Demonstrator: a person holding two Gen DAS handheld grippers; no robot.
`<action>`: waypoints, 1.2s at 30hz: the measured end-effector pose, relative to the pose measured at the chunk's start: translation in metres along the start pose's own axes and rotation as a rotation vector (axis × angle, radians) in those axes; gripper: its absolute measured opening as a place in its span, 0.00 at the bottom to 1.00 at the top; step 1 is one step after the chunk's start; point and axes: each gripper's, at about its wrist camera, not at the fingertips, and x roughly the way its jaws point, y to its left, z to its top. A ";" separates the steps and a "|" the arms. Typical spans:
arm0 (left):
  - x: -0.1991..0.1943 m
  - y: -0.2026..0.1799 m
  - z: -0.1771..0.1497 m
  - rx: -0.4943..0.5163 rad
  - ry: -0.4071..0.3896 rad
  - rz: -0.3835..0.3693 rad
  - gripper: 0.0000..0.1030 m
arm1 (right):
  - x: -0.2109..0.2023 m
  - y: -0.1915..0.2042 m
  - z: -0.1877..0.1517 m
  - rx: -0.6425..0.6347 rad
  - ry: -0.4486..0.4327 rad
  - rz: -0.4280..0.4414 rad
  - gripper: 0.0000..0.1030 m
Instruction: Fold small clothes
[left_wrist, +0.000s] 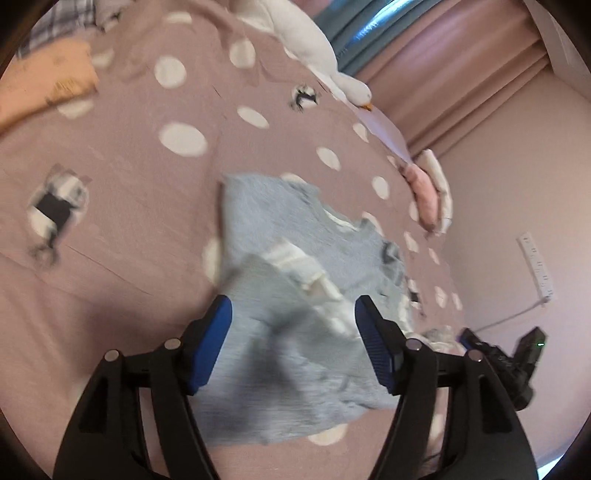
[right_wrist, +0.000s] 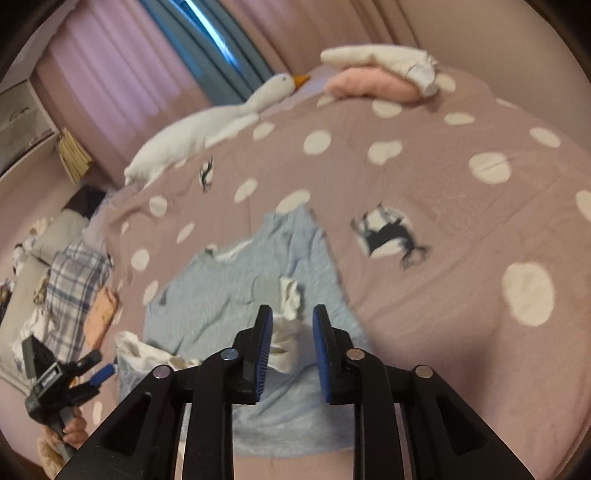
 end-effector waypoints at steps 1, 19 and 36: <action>-0.001 0.002 0.000 0.011 -0.005 0.020 0.67 | -0.003 -0.004 0.001 -0.007 0.004 -0.018 0.25; 0.063 0.004 0.003 0.122 0.112 0.135 0.67 | 0.083 0.023 -0.010 -0.403 0.236 -0.176 0.64; 0.086 -0.001 -0.001 0.145 0.156 0.139 0.48 | 0.093 0.034 0.002 -0.387 0.242 -0.076 0.64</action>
